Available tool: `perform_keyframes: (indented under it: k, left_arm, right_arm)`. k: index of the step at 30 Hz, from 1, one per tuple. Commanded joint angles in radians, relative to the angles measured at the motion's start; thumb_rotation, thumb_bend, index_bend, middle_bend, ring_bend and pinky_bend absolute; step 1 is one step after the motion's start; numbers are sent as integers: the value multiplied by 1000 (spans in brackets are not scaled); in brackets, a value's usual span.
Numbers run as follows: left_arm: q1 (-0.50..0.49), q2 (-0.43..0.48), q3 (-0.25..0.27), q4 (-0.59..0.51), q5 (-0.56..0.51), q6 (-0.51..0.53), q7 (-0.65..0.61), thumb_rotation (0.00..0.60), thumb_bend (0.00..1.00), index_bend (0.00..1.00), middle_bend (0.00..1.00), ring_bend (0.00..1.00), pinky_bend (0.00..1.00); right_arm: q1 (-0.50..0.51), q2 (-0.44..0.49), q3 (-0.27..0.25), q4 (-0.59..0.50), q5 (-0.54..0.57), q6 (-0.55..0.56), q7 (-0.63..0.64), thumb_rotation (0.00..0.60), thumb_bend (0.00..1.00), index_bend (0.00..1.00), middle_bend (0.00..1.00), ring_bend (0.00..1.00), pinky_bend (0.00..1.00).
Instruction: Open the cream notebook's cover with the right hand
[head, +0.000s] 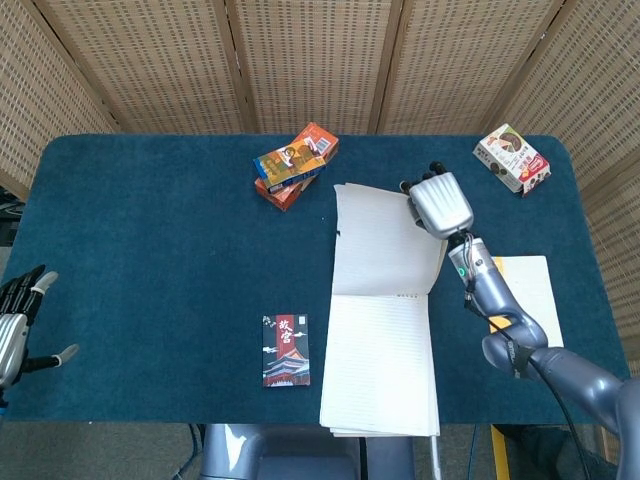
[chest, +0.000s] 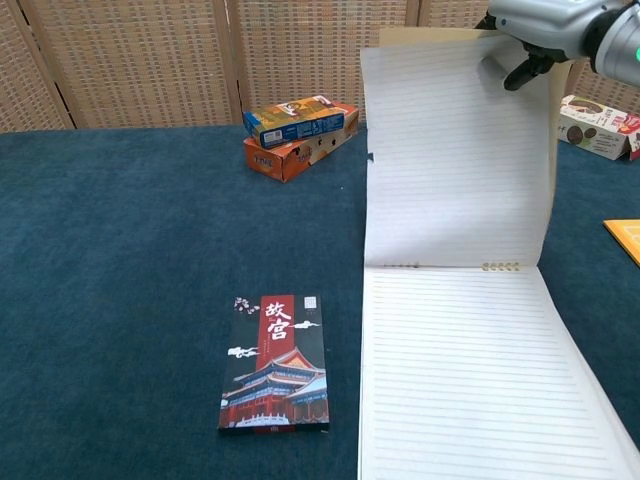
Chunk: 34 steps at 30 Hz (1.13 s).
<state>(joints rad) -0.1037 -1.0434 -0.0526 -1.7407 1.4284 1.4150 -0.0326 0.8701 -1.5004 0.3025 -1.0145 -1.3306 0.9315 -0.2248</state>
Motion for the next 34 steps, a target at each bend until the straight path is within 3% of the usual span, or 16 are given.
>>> perform_keyframes:
  k: [1, 5, 9, 13, 17, 23, 28, 34]
  left_arm:
    - [-8, -9, -10, 1, -22, -12, 19, 600, 0, 0, 0, 0, 0]
    - [-19, -23, -18, 3, -48, -29, 51, 600, 0, 0, 0, 0, 0]
    - [-27, -33, -20, 2, -64, -43, 77, 600, 0, 0, 0, 0, 0]
    - [-32, -37, -20, 0, -67, -49, 89, 600, 0, 0, 0, 0, 0]
    - [-36, -37, -17, 2, -64, -54, 88, 600, 0, 0, 0, 0, 0]
    - [-28, -31, -5, 8, -20, -32, 62, 600, 0, 0, 0, 0, 0]
    - [-6, -28, 22, 26, 70, 26, 17, 600, 0, 0, 0, 0, 0]
    - [13, -31, 48, 47, 140, 71, -10, 600, 0, 0, 0, 0, 0]
  right_arm:
    - [79, -90, 21, 181, 85, -147, -32, 600, 0, 2, 2, 2, 16]
    - [107, -147, 41, 283, 149, -208, -31, 600, 0, 0, 0, 0, 0]
    - [110, -185, 30, 366, 116, -163, 41, 600, 0, 0, 0, 0, 0]
    - [84, -161, 7, 350, 61, -82, 127, 600, 0, 0, 0, 0, 0]
    - [-2, -83, -30, 240, -14, 88, 206, 600, 0, 0, 0, 0, 0]
    - [-202, 75, -81, -18, -44, 316, 211, 600, 0, 0, 0, 0, 0]
    - [-406, 212, -179, -258, -69, 474, 225, 600, 0, 0, 0, 0, 0]
    - [-584, 244, -273, -337, -143, 672, 243, 600, 0, 0, 0, 0, 0]
